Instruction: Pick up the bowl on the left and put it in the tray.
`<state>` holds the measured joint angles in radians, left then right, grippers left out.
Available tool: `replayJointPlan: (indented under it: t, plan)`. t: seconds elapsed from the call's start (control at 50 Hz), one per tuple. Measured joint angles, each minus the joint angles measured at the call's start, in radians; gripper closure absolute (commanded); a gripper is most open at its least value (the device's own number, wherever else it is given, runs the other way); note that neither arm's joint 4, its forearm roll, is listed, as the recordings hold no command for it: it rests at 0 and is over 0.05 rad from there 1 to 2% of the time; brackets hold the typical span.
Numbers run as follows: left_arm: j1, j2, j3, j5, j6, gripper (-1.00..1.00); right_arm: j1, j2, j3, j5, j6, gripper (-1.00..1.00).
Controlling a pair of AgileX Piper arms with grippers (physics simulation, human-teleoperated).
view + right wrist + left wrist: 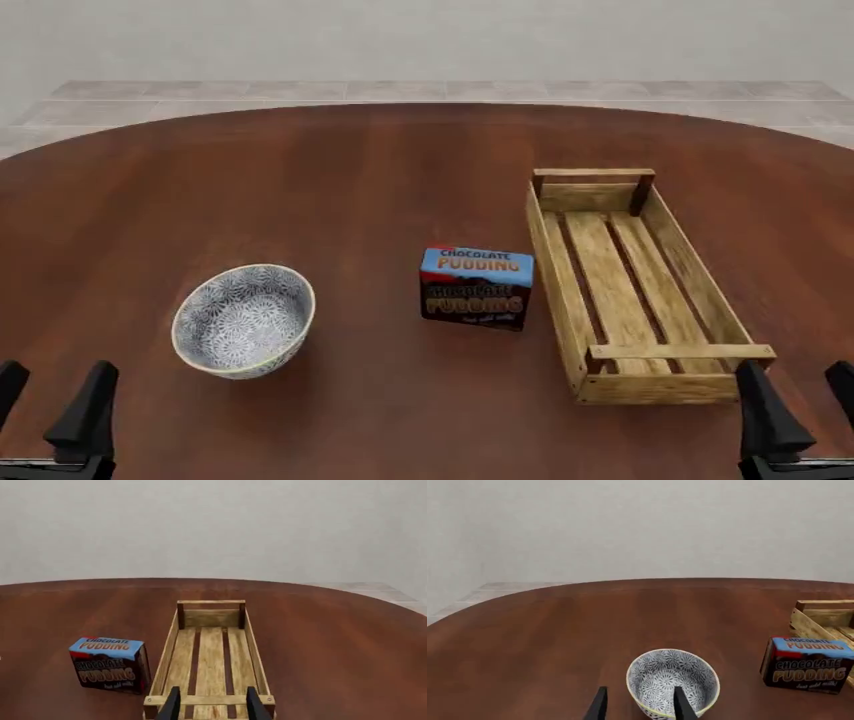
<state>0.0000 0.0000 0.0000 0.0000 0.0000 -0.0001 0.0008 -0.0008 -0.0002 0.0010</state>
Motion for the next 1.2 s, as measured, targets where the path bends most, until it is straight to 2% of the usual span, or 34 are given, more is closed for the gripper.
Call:
replayJointPlan:
  t: [0.4, 0.6, 0.82, 1.04, 1.2]
  plan:
    - [0.0, 0.0, 0.0, 0.0, 0.0, -1.0, -0.018, 0.015, -0.005, 0.0, 0.013, -1.0]
    - [0.0, 0.0, 0.0, 0.0, 0.0, -1.0, -0.023, 0.138, -0.001, -0.071, 0.04, -1.0]
    - [0.0, 0.0, 0.0, 0.0, 0.0, -1.0, -0.006, 0.265, -0.008, -0.158, 0.035, -1.0]
    - [0.0, 0.0, 0.0, 0.0, 0.0, -1.0, 0.036, 0.315, -0.105, -0.112, -0.012, -1.0]
    - [0.0, 0.0, 0.0, 0.0, 0.0, -1.0, 0.095, 0.406, -0.209, -0.094, -0.038, -1.0]
